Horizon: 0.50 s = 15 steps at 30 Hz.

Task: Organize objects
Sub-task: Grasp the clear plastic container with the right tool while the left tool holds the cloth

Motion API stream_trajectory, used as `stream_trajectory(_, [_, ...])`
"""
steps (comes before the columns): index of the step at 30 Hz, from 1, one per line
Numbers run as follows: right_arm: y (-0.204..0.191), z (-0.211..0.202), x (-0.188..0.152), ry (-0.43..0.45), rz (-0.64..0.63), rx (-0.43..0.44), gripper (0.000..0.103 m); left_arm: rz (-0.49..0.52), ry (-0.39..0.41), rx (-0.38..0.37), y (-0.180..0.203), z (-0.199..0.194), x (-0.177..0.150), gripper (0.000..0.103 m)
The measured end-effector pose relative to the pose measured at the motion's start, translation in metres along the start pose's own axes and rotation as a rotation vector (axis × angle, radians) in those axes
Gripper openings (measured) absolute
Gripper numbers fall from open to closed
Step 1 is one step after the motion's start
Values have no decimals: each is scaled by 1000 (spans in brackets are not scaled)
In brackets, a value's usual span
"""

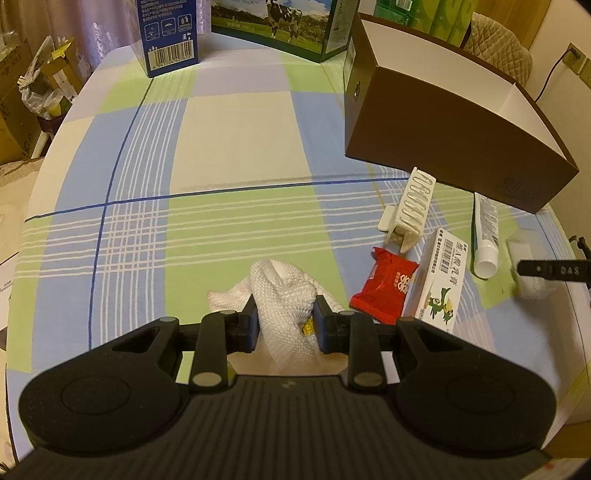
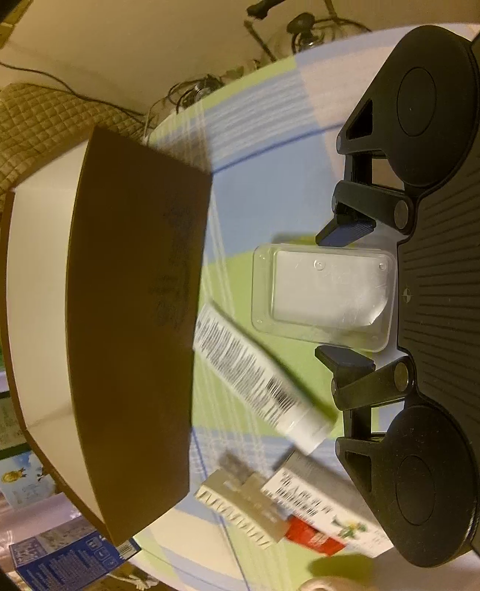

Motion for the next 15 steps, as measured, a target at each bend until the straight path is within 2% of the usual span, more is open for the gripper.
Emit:
stream_trajectory(7, [12,-3,-3,3,1,5,56,10,-11,-9,7,8,3,25])
stream_trajectory(15, [4,5,4,10,-16,-14,58,15,-5,-9,12,8,6,25])
Point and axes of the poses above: each gripper's, at about its wrist camera, not at the fingertips, and z roughly the way its jaws point, y to its right, x to its top, the point moved 5 cm from there along z, roughly the way its jaws point, and after that the axes turned 14 degrees about -x, right-handed, at the moved point
